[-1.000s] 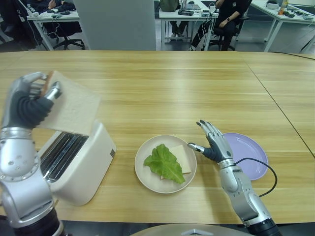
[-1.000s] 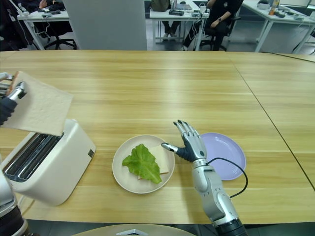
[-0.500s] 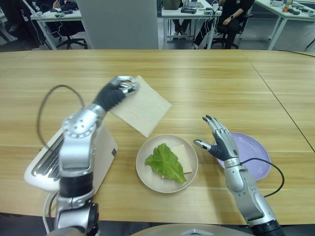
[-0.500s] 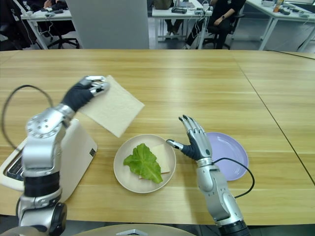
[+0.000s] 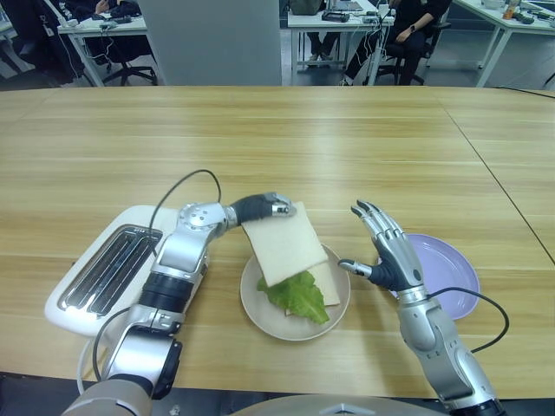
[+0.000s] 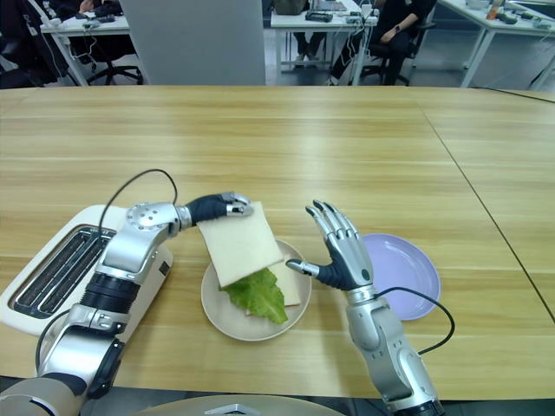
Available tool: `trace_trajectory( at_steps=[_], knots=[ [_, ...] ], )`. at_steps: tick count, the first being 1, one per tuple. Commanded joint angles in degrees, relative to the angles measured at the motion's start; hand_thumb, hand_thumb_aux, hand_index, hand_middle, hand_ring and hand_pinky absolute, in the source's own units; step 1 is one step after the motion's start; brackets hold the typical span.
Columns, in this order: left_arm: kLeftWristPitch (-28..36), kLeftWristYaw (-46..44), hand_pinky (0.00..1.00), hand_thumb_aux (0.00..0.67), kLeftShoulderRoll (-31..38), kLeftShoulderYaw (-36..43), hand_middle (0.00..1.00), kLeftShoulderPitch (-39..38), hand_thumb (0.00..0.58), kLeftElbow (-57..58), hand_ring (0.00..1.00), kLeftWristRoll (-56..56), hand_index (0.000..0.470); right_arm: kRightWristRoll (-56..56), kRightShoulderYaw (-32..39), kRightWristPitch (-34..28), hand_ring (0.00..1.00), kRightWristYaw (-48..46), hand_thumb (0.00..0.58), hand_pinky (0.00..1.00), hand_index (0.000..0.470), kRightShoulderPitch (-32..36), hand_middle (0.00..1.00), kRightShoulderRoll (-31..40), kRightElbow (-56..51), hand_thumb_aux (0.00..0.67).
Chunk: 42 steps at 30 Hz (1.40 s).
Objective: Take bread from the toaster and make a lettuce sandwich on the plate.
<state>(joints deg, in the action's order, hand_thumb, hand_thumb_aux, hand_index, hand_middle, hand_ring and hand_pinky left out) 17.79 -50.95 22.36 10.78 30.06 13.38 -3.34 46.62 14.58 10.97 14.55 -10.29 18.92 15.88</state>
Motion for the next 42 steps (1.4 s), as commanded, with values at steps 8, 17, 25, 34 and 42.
trace_trajectory(
  at_steps=[8, 17, 25, 34, 42],
  knots=[
    [-8.3, -6.6, 1.00, 0.670, -4.4, 4.6, 1.00, 1.9, 0.580, 11.4, 1.00, 0.2, 0.460, 5.2, 5.4, 4.6, 0.00, -0.9, 0.000, 0.00, 0.000, -2.6, 0.00, 1.5, 1.2, 0.000],
    [-14.8, -5.8, 1.00, 0.670, -9.6, 5.9, 1.00, 7.0, 0.580, 23.3, 1.00, 2.3, 0.460, 6.2, 10.3, 7.3, 0.00, -2.5, 0.000, 0.00, 0.000, -4.1, 0.00, 1.6, 0.1, 0.000],
    [-19.8, -2.2, 1.00, 0.670, -12.3, 6.0, 1.00, 9.1, 0.580, 31.4, 1.00, 5.0, 0.460, 5.5, 10.6, 7.4, 0.00, -4.3, 0.000, 0.00, 0.000, -2.5, 0.00, 1.6, -1.5, 0.000],
    [-20.3, -0.1, 1.00, 0.670, -12.0, 7.3, 1.00, 8.6, 0.580, 29.2, 1.00, 7.6, 0.460, 4.5, 10.2, 6.5, 0.00, -7.4, 0.000, 0.00, 0.000, -1.9, 0.00, 2.2, -2.0, 0.000],
    [-19.7, 0.4, 1.00, 0.670, -9.7, 6.4, 1.00, 6.7, 0.580, 25.9, 1.00, 7.8, 0.460, 1.7, 11.6, 6.2, 0.00, -14.2, 0.000, 0.00, 0.000, 2.6, 0.00, 3.2, -8.9, 0.000]
  ],
)
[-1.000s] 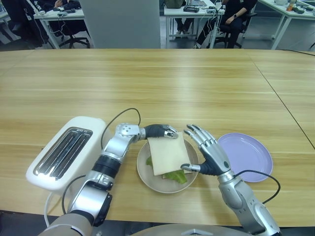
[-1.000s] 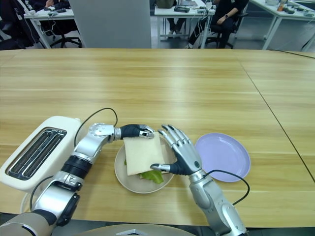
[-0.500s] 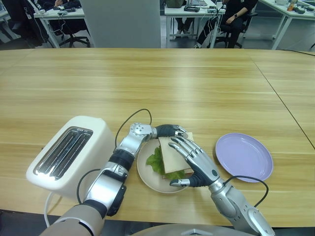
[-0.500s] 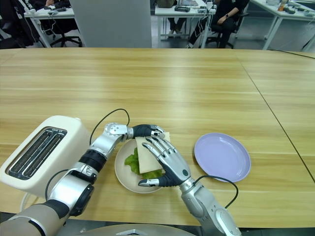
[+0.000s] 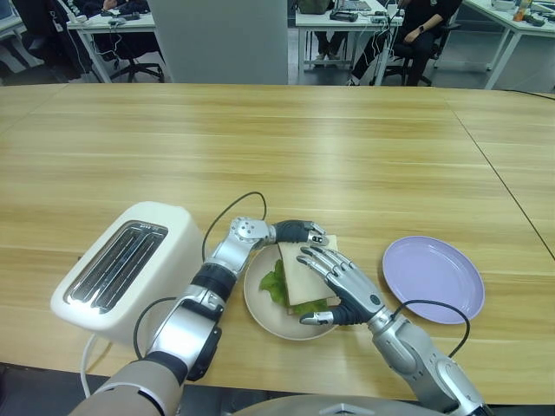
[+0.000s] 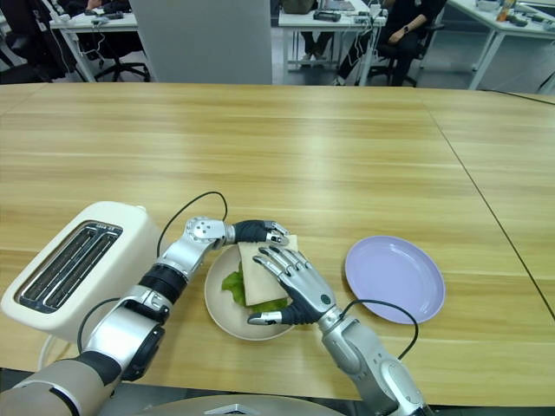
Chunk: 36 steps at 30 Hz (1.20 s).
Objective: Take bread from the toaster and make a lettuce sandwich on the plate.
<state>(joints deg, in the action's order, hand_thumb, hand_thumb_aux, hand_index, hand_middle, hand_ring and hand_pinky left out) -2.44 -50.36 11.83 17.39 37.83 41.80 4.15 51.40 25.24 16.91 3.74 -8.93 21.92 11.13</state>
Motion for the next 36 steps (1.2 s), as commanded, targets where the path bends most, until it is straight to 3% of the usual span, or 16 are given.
trace_trajectory(
  at_steps=[1, 9, 23, 25, 26, 27, 28, 29, 32, 34, 35, 36],
  knots=[
    [0.5, 0.1, 1.00, 0.670, 1.0, -0.1, 1.00, -1.3, 0.580, -2.7, 1.00, 0.5, 0.460, -4.2, 1.3, 0.6, 0.00, -4.0, 0.000, 0.00, 0.000, 1.6, 0.00, -0.2, -5.5, 0.000],
    [0.3, 1.7, 1.00, 0.670, 0.7, 0.1, 1.00, -2.1, 0.580, -2.7, 1.00, 1.7, 0.460, -6.4, 3.0, 2.2, 0.00, -3.8, 0.000, 0.00, 0.000, 2.7, 0.00, -0.8, -12.2, 0.000],
    [-1.7, 5.7, 1.00, 0.667, -0.8, 1.2, 1.00, -2.8, 0.580, -4.3, 1.00, 4.7, 0.458, -6.6, 4.4, 3.0, 0.00, -5.5, 0.000, 0.00, 0.000, 0.9, 0.00, 0.4, -11.1, 0.000],
    [-1.8, 5.3, 1.00, 0.515, -0.8, 2.0, 1.00, -2.8, 0.549, -4.8, 1.00, 5.4, 0.354, -6.5, 4.6, 2.9, 0.00, -5.8, 0.000, 0.00, 0.000, 1.0, 0.00, 0.5, -11.1, 0.000],
    [-1.9, 5.2, 1.00, 0.420, -0.8, 2.7, 1.00, -2.7, 0.500, -4.9, 1.00, 6.0, 0.289, -6.4, 4.8, 2.9, 0.00, -6.0, 0.000, 0.00, 0.000, 1.0, 0.00, 0.5, -11.3, 0.000],
    [-2.1, 5.5, 1.00, 0.231, -0.6, 3.3, 1.00, -2.7, 0.331, -5.1, 1.00, 6.8, 0.159, -6.6, 4.9, 2.9, 0.00, -6.3, 0.000, 0.00, 0.000, 1.1, 0.00, 0.5, -11.6, 0.000],
    [-2.4, 5.8, 1.00, 0.231, -0.3, 3.8, 1.00, -2.8, 0.331, -5.3, 1.00, 7.5, 0.159, -6.8, 5.0, 3.0, 0.00, -6.6, 0.000, 0.00, 0.000, 1.3, 0.00, 0.5, -12.0, 0.000],
    [-2.8, 6.3, 0.96, 0.000, -0.1, 4.1, 0.96, -2.8, 0.000, -5.4, 0.96, 8.2, 0.000, -6.9, 5.2, 3.2, 0.00, -6.9, 0.000, 0.00, 0.000, 1.4, 0.00, 0.6, -12.4, 0.000],
    [-3.7, 8.5, 0.67, 0.000, 0.3, 4.2, 0.67, -2.7, 0.000, -6.1, 0.67, 9.6, 0.000, -6.8, 5.7, 3.4, 0.00, -7.7, 0.000, 0.00, 0.000, 1.7, 0.00, 0.6, -13.6, 0.000],
    [-4.4, 10.4, 0.36, 0.000, 0.7, 3.6, 0.36, -2.5, 0.000, -7.1, 0.36, 10.1, 0.000, -7.1, 5.7, 3.4, 0.00, -8.1, 0.000, 0.00, 0.000, 1.8, 0.00, 0.5, -14.2, 0.000],
    [-4.7, 11.3, 0.36, 0.000, 0.8, 3.1, 0.36, -2.4, 0.000, -7.9, 0.36, 10.1, 0.000, -7.3, 5.7, 3.5, 0.00, -8.2, 0.000, 0.00, 0.000, 1.9, 0.00, 0.4, -14.5, 0.000],
    [-5.2, 12.4, 0.08, 0.000, 1.1, 2.8, 0.08, -2.3, 0.000, -8.8, 0.08, 10.3, 0.000, -7.5, 5.7, 3.5, 0.00, -8.2, 0.000, 0.00, 0.000, 2.1, 0.00, 0.3, -14.7, 0.000]
  ],
)
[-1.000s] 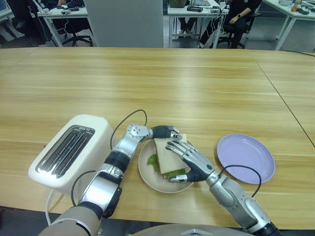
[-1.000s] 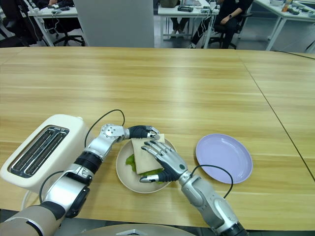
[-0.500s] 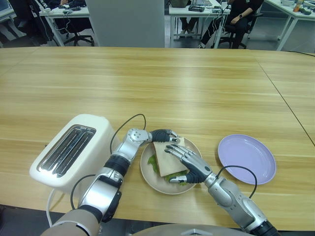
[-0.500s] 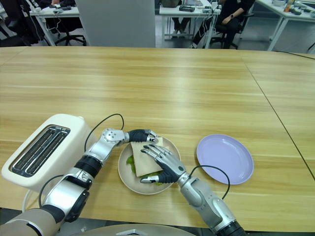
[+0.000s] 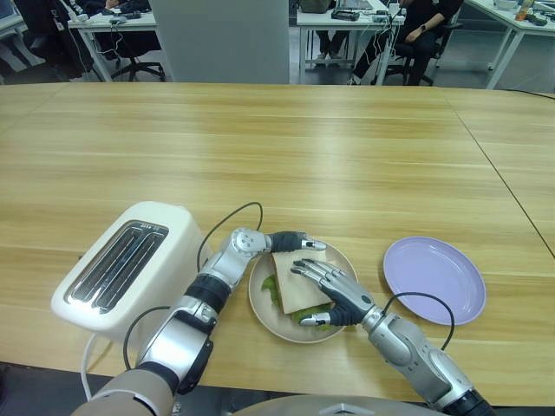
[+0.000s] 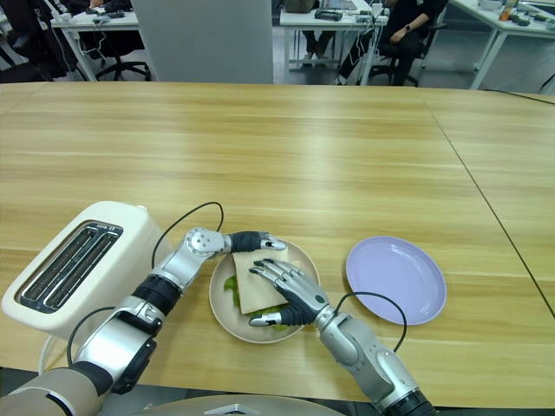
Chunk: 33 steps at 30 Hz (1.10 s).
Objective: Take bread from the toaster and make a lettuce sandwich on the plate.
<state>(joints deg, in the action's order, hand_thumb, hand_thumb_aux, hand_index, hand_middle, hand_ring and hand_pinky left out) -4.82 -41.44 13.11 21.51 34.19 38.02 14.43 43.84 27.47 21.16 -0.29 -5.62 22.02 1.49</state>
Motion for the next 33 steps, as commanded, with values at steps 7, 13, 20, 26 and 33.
trace_trajectory(
  at_steps=[7, 13, 20, 26, 33],
  knots=[
    [-4.2, 10.7, 0.00, 0.000, -0.7, -4.6, 0.00, 3.5, 0.000, -10.7, 0.00, -0.3, 0.000, -0.5, 3.8, -0.6, 0.00, -4.1, 0.000, 0.00, 0.000, 0.5, 0.00, -0.4, -6.6, 0.000],
    [-4.0, 18.7, 0.00, 0.000, -1.4, -9.0, 0.00, 6.6, 0.000, -16.0, 0.00, -0.3, 0.000, -0.6, 4.3, -0.3, 0.00, -3.8, 0.000, 0.00, 0.000, 1.5, 0.00, -0.3, -8.0, 0.000],
    [1.3, 18.6, 0.00, 0.000, -0.1, -13.3, 0.00, 4.3, 0.000, -25.8, 0.00, -4.6, 0.000, -0.8, 4.7, -0.6, 0.00, -3.5, 0.000, 0.00, 0.000, 1.9, 0.00, -0.2, -8.7, 0.000],
    [5.2, 22.5, 0.00, 0.000, 0.5, -14.9, 0.00, 2.4, 0.000, -30.4, 0.00, -3.1, 0.000, -1.1, 4.4, -0.8, 0.00, -3.1, 0.000, 0.00, 0.000, 1.1, 0.00, 0.0, -8.5, 0.000],
    [9.9, 31.6, 0.00, 0.000, -0.5, -20.6, 0.00, -7.7, 0.000, -47.9, 0.00, -2.6, 0.000, -3.2, 1.8, -2.5, 0.00, -2.2, 0.000, 0.00, 0.000, -1.7, 0.00, -0.5, -3.6, 0.000]
  ],
)
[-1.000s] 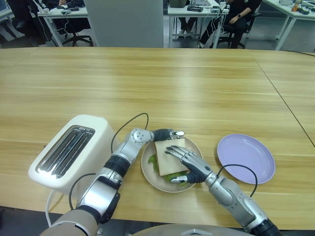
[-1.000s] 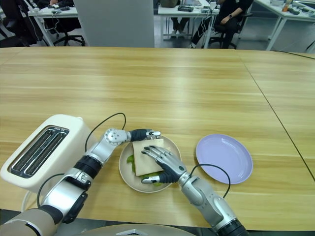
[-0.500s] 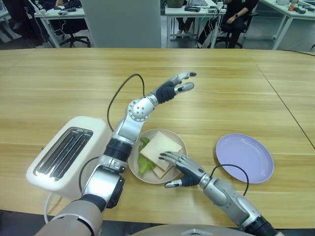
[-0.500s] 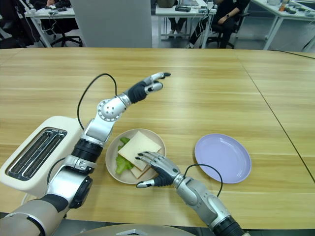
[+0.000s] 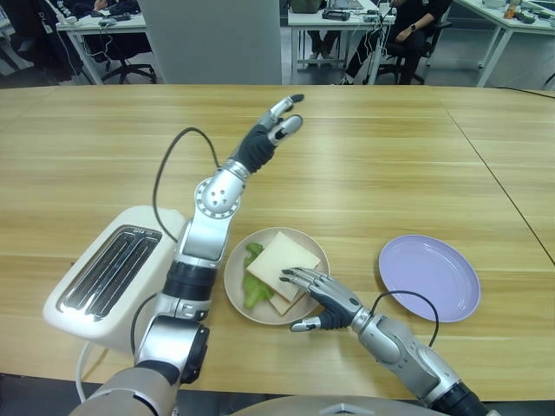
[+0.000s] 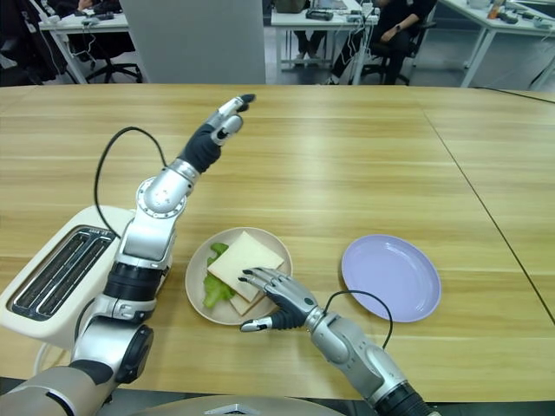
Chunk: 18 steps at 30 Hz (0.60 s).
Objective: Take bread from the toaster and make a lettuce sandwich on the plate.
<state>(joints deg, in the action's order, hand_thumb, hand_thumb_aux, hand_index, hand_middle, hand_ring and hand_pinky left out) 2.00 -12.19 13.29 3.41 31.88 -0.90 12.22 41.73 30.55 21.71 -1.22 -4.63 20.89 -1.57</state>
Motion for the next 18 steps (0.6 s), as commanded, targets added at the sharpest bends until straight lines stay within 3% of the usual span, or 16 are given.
trace_trajectory(
  at_steps=[1, 5, 8, 17, 18],
  knots=[
    [3.6, 2.9, 0.00, 0.000, -1.2, -3.1, 0.00, -7.9, 0.000, -12.6, 0.00, -0.8, 0.000, -2.1, -2.2, -3.2, 0.00, -1.2, 0.000, 0.00, 0.000, -3.2, 0.00, 0.4, 0.8, 0.000],
    [3.6, 4.6, 0.00, 0.000, -3.7, -4.6, 0.00, -18.8, 0.000, -25.2, 0.00, -2.7, 0.000, -8.9, -5.8, -3.7, 0.00, -2.1, 0.000, 0.00, 0.000, -6.0, 0.00, -1.0, 8.1, 0.000],
    [2.2, 6.7, 0.07, 0.000, -6.6, -5.7, 0.07, -26.4, 0.000, -31.8, 0.07, -4.7, 0.000, -15.2, -8.4, -4.3, 0.00, -2.9, 0.000, 0.00, 0.000, -8.8, 0.00, -2.6, 13.8, 0.000],
    [-2.5, 6.2, 0.08, 0.000, -10.8, -2.0, 0.08, -46.0, 0.000, -40.2, 0.08, -10.4, 0.000, -34.4, -9.9, -3.7, 0.01, -7.8, 0.000, 0.01, 0.000, -13.9, 0.01, -7.4, 19.5, 0.000],
    [-2.9, 5.4, 0.20, 0.355, -10.7, -0.9, 0.20, -48.5, 0.452, -40.2, 0.20, -11.6, 0.244, -36.0, -9.6, -3.4, 0.21, -8.6, 0.000, 0.21, 0.000, -14.9, 0.21, -7.5, 19.6, 0.000]
  ],
)
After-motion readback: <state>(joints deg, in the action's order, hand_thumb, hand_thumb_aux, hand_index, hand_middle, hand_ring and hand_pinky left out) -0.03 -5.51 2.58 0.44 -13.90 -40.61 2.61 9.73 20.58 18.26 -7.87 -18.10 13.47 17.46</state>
